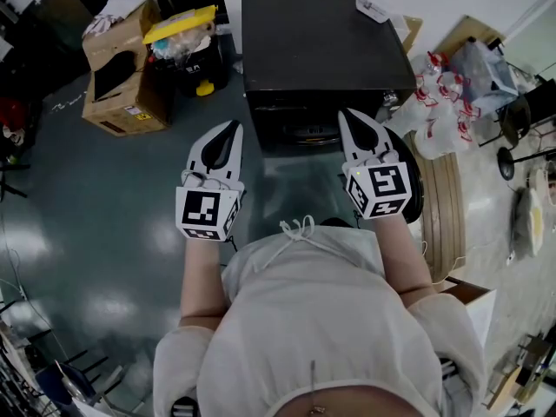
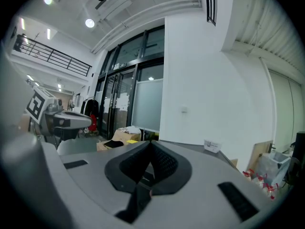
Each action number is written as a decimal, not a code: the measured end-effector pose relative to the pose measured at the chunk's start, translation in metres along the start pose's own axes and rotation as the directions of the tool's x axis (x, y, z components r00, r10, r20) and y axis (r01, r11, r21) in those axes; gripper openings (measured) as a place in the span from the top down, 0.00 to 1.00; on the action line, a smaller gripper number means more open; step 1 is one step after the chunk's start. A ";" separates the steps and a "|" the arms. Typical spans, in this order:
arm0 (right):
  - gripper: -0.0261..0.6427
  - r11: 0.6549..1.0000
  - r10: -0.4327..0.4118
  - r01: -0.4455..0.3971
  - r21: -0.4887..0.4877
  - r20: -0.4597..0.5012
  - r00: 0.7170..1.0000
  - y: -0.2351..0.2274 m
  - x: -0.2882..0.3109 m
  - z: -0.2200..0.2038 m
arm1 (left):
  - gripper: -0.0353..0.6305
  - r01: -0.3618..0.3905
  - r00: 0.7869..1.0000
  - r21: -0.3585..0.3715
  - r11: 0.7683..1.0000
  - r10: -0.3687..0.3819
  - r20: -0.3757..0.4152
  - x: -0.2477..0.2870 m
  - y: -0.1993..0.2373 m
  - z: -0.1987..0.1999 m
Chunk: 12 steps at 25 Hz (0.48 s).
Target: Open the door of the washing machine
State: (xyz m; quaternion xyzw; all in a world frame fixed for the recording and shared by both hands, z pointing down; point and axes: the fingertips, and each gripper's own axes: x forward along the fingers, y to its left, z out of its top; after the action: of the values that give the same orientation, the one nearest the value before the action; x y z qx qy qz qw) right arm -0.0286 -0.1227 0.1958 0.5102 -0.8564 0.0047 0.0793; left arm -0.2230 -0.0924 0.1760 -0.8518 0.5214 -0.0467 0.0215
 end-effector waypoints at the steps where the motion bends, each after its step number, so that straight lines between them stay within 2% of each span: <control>1: 0.96 1.000 -0.001 0.001 0.005 0.002 1.000 0.000 -0.001 0.000 | 0.91 0.002 1.000 0.002 1.000 -0.002 -0.002 0.000 -0.001 0.000; 12: 0.96 0.999 0.014 -0.013 -0.029 0.015 1.000 0.007 -0.012 -0.001 | 0.91 0.009 1.000 -0.004 1.000 -0.009 -0.008 -0.005 -0.007 -0.003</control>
State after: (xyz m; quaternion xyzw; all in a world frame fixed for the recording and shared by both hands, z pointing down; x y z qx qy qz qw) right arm -0.0288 -0.1092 0.1955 0.5032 -0.8604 -0.0111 0.0800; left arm -0.2195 -0.0843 0.1797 -0.8540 0.5177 -0.0488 0.0175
